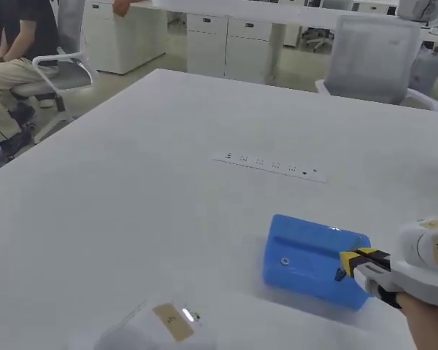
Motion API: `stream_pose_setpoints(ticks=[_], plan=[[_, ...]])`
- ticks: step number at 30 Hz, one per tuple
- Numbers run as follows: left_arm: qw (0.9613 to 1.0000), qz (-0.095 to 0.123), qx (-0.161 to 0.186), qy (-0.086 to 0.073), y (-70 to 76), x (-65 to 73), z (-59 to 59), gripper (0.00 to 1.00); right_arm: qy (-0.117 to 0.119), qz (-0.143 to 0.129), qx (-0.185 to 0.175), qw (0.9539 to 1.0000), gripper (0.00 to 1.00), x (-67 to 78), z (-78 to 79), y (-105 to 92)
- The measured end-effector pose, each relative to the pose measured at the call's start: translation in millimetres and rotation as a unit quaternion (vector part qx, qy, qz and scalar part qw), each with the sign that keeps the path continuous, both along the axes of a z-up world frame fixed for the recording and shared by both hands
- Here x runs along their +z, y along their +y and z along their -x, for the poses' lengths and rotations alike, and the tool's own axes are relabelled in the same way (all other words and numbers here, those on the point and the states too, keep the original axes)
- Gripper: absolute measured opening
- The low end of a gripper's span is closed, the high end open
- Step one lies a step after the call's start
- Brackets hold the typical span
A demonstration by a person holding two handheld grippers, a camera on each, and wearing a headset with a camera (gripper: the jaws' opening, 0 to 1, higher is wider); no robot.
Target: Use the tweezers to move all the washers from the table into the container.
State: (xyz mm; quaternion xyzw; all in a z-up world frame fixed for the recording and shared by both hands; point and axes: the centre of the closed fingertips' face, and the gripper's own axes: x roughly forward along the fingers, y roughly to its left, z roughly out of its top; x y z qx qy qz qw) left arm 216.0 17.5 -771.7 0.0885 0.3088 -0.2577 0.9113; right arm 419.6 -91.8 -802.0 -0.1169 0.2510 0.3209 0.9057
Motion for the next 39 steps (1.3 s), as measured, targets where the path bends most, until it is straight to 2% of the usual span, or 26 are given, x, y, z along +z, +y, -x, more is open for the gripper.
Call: stream_pose_setpoints(ticks=[3, 5, 6, 8, 11, 14, 16, 18, 22, 24, 26, 28, 29, 30, 31, 33, 34, 36, 38, 39], plan=[[0.9998, 0.005, -0.013, -0.01, -2.7, 7.7, -6.1, 0.58, -0.005, -0.009, -0.007, 0.9999, 0.01, 6.2, 1.1, -2.9], [0.9995, 0.024, -0.013, -0.012, -5.5, 12.0, -9.8, 0.53, -0.003, -0.017, -0.009, 0.9998, 0.01, 9.8, 2.3, -3.4], [0.9991, 0.039, -0.016, -0.008, -8.2, 13.5, -11.6, 0.53, -0.005, -0.023, -0.01, 0.9997, 0.01, 12.9, 2.8, -4.0], [0.9988, 0.043, -0.021, -0.007, -8.9, 14.9, -14.3, 0.51, -0.01, -0.03, -0.01, 0.9994, 0.01, 21.5, 5.9, -3.9], [0.9985, 0.039, -0.033, -0.023, -10.1, 23.0, -21.1, 0.44, -0.019, -0.046, -0.004, 0.9988, 0.01, 37.5, 12.2, -1.0], [0.9967, 0.058, -0.05, -0.027, -15.1, 29.2, -27.1, 0.38, -0.029, -0.077, 0.01, 0.9966, 0.01, 60.2, 26.5, 6.6], [0.9958, 0.064, -0.061, -0.026, -17.1, 31.2, -28.5, 0.32, -0.038, -0.079, 0.026, 0.9958, 0.01, 70.1, 38.0, 11.6], [0.9951, 0.062, -0.07, -0.032, -17.9, 34.8, -31.8, 0.28, -0.048, -0.075, 0.041, 0.9952, 0.01, 76.8, 48.6, 14.7], [0.9931, 0.07, -0.087, -0.037, -20.9, 42.3, -37.5, 0.22, -0.046, -0.074, 0.063, 0.9942, 0.01, 80.1, 65.6, 15.5], [0.9917, 0.079, -0.095, -0.035, -23.8, 46.3, -40.0, 0.22, -0.029, -0.072, 0.092, 0.9928, 0.01, 75.6, 79.2, 18.9], [0.9893, 0.095, -0.105, -0.033, -29.4, 51.5, -41.1, 0.2, -0.013, -0.055, 0.124, 0.9907, 0.01, 67.1, 93.3, 20.8], [0.9853, 0.114, -0.124, -0.028, -37.4, 55.4, -41.0, 0.16, -0.002, -0.044, 0.126, 0.991, 0.01, 60.6, 100.9, 18.7], [0.98, 0.134, -0.147, -0.012, -45.5, 56.0, -35.5, 0.14, -0.005, -0.038, 0.129, 0.9909, 0.01, 58.7, 105.3, 18.1], [0.9773, 0.142, -0.157, -0.004, -48.5, 56.4, -33.1, 0.13, -0.004, -0.036, 0.132, 0.9906, 0.01, 57.1, 109.3, 17.7], [0.97, 0.17, -0.173, 0.019, -55.5, 57.9, -27.6, 0.14, 0.006, -0.037, 0.138, 0.9896, 0.01, 54.6, 116.6, 18.3], [0.9655, 0.18, -0.188, 0.009, -60.8, 60.9, -27.6, 0.13, 0.015, -0.037, 0.148, 0.9882, 0.01, 51.8, 127.5, 19.6], [0.9664, 0.177, -0.186, 0.007, -60.5, 60.5, -28.8, 0.11, 0.017, -0.035, 0.153, 0.9875, 0.01, 50.8, 131.8, 20.2], [0.9627, 0.186, -0.197, 0.001, -64.5, 63.7, -27.8, 0.08, 0.024, -0.033, 0.17, 0.9846, 0.01, 49.6, 142.8, 23.1], [0.9592, 0.188, -0.211, -0.002, -67.2, 65.5, -26.3, 0.08, 0.039, -0.038, 0.198, 0.9787, 0.01, 48.9, 156.3, 28.6], [0.9572, 0.186, -0.222, -0.003, -68.4, 65.4, -25.0, 0.09, 0.042, -0.038, 0.204, 0.9773, 0.01, 48.6, 159.7, 29.8]])
